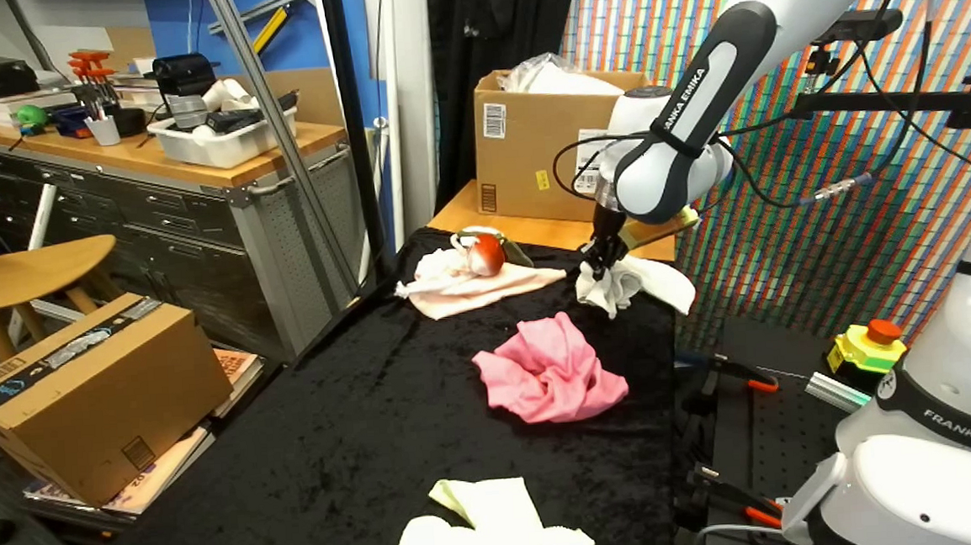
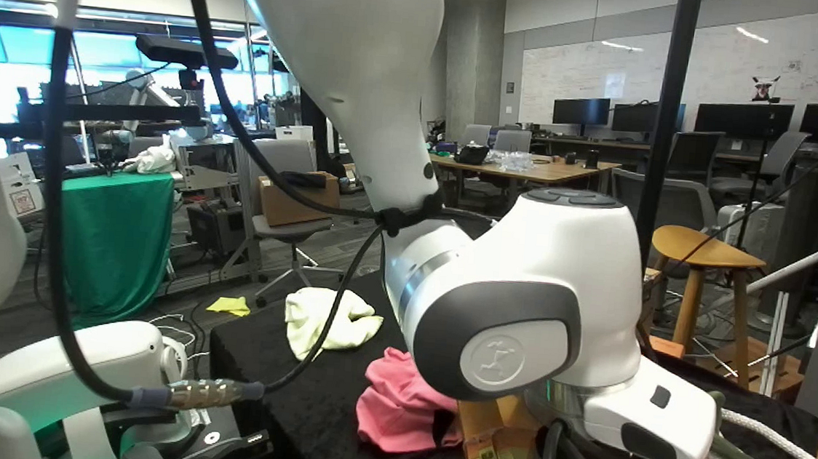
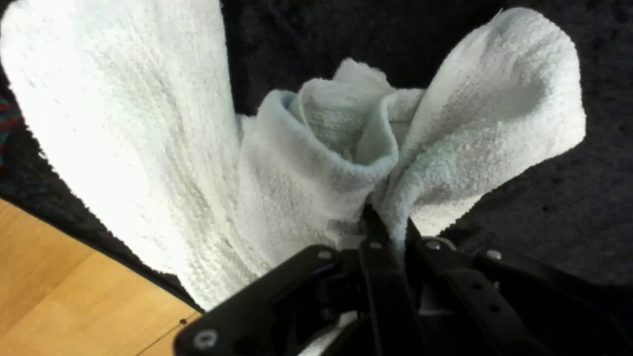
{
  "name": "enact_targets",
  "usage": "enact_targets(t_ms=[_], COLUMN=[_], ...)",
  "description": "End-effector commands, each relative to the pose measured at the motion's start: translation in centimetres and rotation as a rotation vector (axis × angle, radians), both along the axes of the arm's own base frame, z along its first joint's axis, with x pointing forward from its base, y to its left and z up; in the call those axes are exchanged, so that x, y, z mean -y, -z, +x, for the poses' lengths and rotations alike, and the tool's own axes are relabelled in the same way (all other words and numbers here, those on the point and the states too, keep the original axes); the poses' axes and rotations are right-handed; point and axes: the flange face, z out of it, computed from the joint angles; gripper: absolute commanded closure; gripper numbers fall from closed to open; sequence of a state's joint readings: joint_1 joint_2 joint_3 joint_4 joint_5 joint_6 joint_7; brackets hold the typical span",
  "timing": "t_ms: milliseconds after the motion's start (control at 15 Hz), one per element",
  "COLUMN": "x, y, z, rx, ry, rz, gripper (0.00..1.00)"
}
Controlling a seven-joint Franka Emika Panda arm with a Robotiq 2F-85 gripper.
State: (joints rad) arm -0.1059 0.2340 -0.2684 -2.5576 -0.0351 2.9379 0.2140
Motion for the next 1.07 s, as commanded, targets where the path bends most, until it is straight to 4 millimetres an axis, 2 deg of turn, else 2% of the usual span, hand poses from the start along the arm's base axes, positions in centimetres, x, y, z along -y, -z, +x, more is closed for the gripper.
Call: enact_targets(t_ms=[0,267,533,733,1000], x=[-0.3,-1.3,-3.7,-6.6,-11.2], y=[-4.4,-9.6,-14.2,-17.3,-19.6], z=[0.8,2.3,5.2,7.2,10.4], rx=[0.138,0.245,0.345,0.392,0.387], ry=[-0.009,-0.069,-0.123,-0.169,-0.229], rz=[-0.038,-0.08,-0.135,-0.149,-0.104], gripper=[0.93,0.93,0.93,0.93,0.93])
